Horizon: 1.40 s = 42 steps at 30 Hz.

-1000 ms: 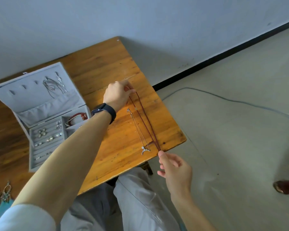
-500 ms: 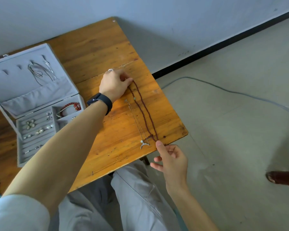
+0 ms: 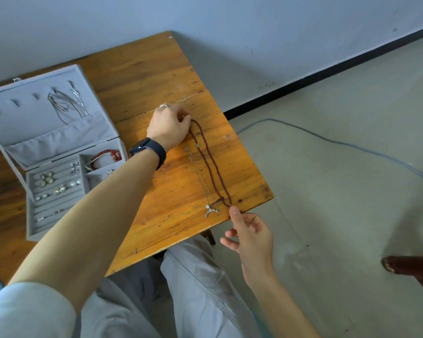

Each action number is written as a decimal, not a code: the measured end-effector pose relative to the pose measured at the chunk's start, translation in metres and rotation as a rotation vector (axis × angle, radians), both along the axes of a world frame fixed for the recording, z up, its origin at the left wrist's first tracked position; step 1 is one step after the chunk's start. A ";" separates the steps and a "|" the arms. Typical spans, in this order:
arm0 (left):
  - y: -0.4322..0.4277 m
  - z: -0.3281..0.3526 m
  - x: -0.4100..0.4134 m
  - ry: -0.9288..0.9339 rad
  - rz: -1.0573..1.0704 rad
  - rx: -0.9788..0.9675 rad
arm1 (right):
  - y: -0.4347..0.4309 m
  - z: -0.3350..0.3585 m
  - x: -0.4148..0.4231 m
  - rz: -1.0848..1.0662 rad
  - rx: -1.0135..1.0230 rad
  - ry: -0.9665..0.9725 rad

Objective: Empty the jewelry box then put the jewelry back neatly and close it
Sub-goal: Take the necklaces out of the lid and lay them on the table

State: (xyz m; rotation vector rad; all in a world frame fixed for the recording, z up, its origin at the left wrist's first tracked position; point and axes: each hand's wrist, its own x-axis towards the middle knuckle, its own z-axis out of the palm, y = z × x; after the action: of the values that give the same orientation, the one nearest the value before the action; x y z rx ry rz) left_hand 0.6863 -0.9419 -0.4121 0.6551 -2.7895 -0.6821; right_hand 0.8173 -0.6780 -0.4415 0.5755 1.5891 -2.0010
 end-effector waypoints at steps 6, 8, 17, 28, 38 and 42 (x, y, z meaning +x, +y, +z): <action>0.011 0.016 0.030 -0.083 -0.043 0.002 | 0.018 0.002 0.003 0.079 0.009 0.074; 0.018 0.021 0.049 -0.102 -0.060 -0.031 | 0.029 0.003 0.003 0.117 0.056 0.159; 0.057 0.039 0.150 -0.102 -0.092 -0.202 | 0.044 0.032 0.007 0.469 0.550 0.845; 0.035 0.048 0.255 -0.078 0.106 -0.362 | -0.054 0.083 -0.001 0.869 0.845 1.472; -0.028 0.074 0.294 -0.027 0.247 -0.368 | -0.142 0.116 -0.007 0.995 0.858 1.602; -0.059 0.081 0.295 -0.039 0.308 -0.399 | -0.175 0.120 -0.019 1.002 0.860 1.651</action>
State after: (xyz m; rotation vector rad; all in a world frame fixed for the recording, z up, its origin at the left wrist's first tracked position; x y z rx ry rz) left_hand 0.9813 -1.0007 -0.3312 0.9823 -2.6526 -0.0509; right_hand 0.7981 -0.8534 -0.3217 -1.7696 2.6245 -0.6225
